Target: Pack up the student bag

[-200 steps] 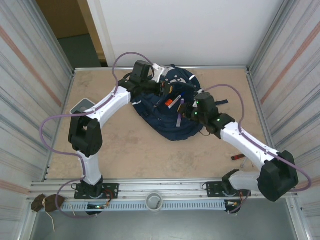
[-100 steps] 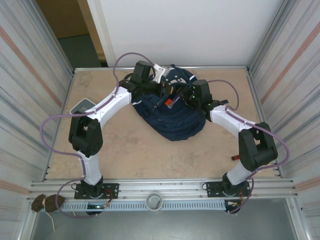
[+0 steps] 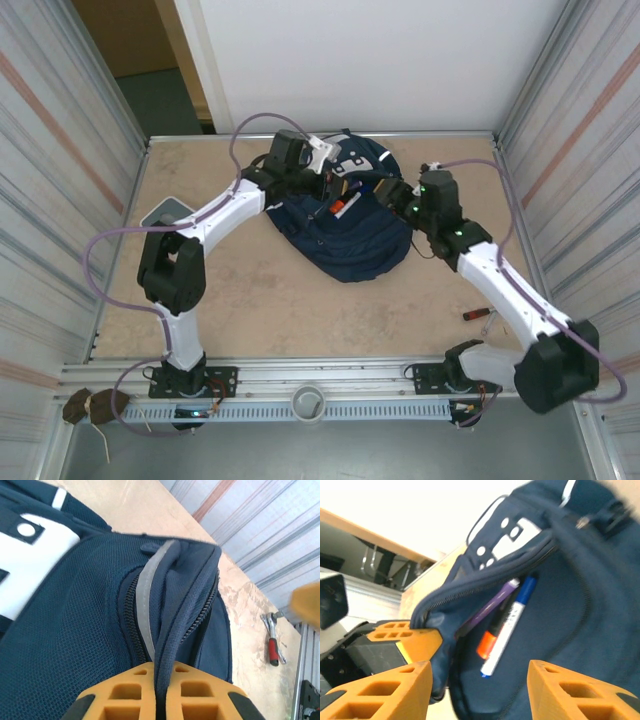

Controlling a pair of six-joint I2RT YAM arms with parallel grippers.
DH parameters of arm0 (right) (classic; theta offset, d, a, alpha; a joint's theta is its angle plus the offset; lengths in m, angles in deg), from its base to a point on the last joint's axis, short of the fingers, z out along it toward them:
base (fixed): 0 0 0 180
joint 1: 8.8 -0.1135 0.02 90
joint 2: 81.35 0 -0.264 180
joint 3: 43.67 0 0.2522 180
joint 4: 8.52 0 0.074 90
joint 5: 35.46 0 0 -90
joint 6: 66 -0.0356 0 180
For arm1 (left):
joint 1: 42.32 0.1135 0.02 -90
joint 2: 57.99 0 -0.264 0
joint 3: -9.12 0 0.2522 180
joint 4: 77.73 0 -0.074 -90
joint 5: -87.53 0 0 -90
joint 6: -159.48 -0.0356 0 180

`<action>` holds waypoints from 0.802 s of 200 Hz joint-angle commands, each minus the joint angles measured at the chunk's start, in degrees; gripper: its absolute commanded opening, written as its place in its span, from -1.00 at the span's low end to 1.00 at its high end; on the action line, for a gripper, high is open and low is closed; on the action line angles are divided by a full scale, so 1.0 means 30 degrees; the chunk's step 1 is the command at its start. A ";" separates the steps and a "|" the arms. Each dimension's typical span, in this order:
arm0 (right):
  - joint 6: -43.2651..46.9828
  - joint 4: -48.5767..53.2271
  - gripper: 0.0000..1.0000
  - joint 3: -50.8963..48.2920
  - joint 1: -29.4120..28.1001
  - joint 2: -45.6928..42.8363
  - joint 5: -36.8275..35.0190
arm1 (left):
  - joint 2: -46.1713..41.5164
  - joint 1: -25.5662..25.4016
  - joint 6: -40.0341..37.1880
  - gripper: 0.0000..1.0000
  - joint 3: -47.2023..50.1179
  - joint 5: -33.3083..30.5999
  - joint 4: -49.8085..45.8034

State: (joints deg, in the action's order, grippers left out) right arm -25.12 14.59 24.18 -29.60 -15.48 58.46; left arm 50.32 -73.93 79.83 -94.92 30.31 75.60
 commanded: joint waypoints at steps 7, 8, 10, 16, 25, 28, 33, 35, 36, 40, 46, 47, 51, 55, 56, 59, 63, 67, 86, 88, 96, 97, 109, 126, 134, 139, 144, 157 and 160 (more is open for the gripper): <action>0.3395 0.3353 0.12 -0.0296 0.1293 -0.1309 -0.1002 | -0.0745 -0.0777 -0.1247 -0.92 0.1023 -0.1104 0.0502; 0.3454 0.3386 0.12 -0.0300 0.1344 -0.1320 -0.0979 | -0.0744 -0.0818 -0.1294 -0.92 0.1056 -0.1137 0.0469; 0.3579 0.3454 0.12 -0.0303 0.1426 -0.1342 -0.0925 | -0.0743 -0.0906 -0.1387 -0.91 0.1110 -0.1220 0.0429; 0.3859 0.3776 0.13 -0.0261 0.1692 -0.1336 -0.0820 | -0.0714 -0.1099 -0.1727 -0.87 0.1294 -0.1454 0.0287; 0.4208 0.4223 0.14 -0.0189 0.2110 -0.1250 -0.0562 | -0.0670 -0.1467 -0.2278 -0.77 0.1507 -0.1776 0.0013; 0.4351 0.4318 0.15 -0.0165 0.2213 -0.1177 -0.0427 | -0.0657 -0.1582 -0.2494 -0.73 0.1530 -0.1871 -0.0127; 0.4598 0.4469 0.16 -0.0157 0.2389 -0.1066 -0.0209 | -0.0626 -0.1789 -0.2825 -0.64 0.1557 -0.2025 -0.0429; 0.4692 0.4546 0.16 -0.0135 0.2449 -0.1008 -0.0081 | -0.0626 -0.1860 -0.2986 -0.62 0.1536 -0.2101 -0.0572; 0.4718 0.4583 0.16 -0.0117 0.2479 -0.0979 -0.0035 | -0.0626 -0.1915 -0.3057 -0.59 0.1532 -0.2148 -0.0655; 0.4845 0.4747 0.16 -0.0085 0.2584 -0.0863 0.0174 | -0.0640 -0.2052 -0.3328 -0.53 0.1489 -0.2274 -0.0961; 0.5008 0.4918 0.17 -0.0096 0.2679 -0.0672 0.0503 | -0.0722 -0.2225 -0.3652 -0.40 0.1420 -0.2475 -0.1417; 0.5037 0.4930 0.17 -0.0097 0.2682 -0.0649 0.0564 | -0.0747 -0.2259 -0.3697 -0.38 0.1416 -0.2525 -0.1487; 0.5139 0.4941 0.18 -0.0110 0.2726 -0.0519 0.0849 | -0.0880 -0.2315 -0.3875 -0.30 0.1412 -0.2618 -0.1736; 0.5248 0.4905 0.18 -0.0152 0.2714 -0.0390 0.1163 | -0.1063 -0.2377 -0.4055 -0.23 0.1426 -0.2664 -0.1931; 0.5274 0.4894 0.18 -0.0169 0.2699 -0.0347 0.1261 | -0.1122 -0.2379 -0.4089 -0.21 0.1448 -0.2678 -0.1964; 0.5297 0.4823 0.19 -0.0206 0.2686 -0.0248 0.1595 | -0.1314 -0.2396 -0.4182 -0.16 0.1537 -0.2676 -0.2015; 0.5300 0.4722 0.20 -0.0251 0.2670 -0.0137 0.1930 | -0.1621 -0.2432 -0.4338 -0.09 0.1714 -0.2560 -0.2053; 0.5300 0.4555 0.21 -0.0337 0.2634 -0.0005 0.2370 | -0.1973 -0.2423 -0.4564 -0.02 0.1960 -0.2356 -0.1991; 0.5104 0.3803 0.35 -0.0592 0.1670 0.0523 0.2991 | -0.4112 -0.2354 -0.5505 0.27 0.4001 -0.2288 -0.0694; 0.5083 0.3749 0.36 -0.0617 0.1515 0.0561 0.2909 | -0.4332 -0.2352 -0.5590 0.30 0.4286 -0.2379 -0.0506; 0.5023 0.3550 0.40 -0.0697 0.0828 0.0752 0.2269 | -0.5240 -0.2181 -0.5870 0.39 0.5356 -0.2820 0.0262; 0.5000 0.3528 0.40 -0.0706 0.0746 0.0780 0.2165 | -0.5350 -0.2164 -0.5920 0.40 0.5479 -0.2859 0.0348; 0.4776 0.3405 0.41 -0.0743 -0.0143 0.1203 0.0980 | -0.6490 -0.1559 -0.6682 0.47 0.7033 -0.2797 0.1460; 0.4169 0.3210 0.42 -0.0994 -0.0685 0.1828 -0.0529 | -0.7458 -0.0313 -0.7901 0.50 0.8387 -0.3252 0.2188; 0.3818 0.3023 0.42 -0.1183 -0.0664 0.2100 -0.0804 | -0.7610 0.0339 -0.8133 0.51 0.8620 -0.4039 0.2215; 0.3596 0.2812 0.43 -0.1325 -0.0634 0.2251 -0.0970 | -0.7578 0.0819 -0.8007 0.52 0.8592 -0.4395 0.2163; 0.3426 0.2598 0.43 -0.1472 -0.0605 0.2391 -0.1131 | -0.7459 0.1330 -0.7664 0.53 0.8407 -0.4568 0.1968; 0.3237 0.1938 0.41 -0.1831 -0.0446 0.2789 -0.1146 | -0.6728 0.2730 -0.6015 0.52 0.7271 -0.3972 0.0728; 0.3215 0.1798 0.41 -0.1890 -0.0402 0.2872 -0.1046 | -0.6497 0.3029 -0.5488 0.52 0.6985 -0.3603 0.0464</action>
State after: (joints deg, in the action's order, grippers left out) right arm -12.95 23.53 20.18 -31.59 -8.79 58.64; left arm 28.09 -70.83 59.89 -70.79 20.03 79.34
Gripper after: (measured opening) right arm 0.711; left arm 0.766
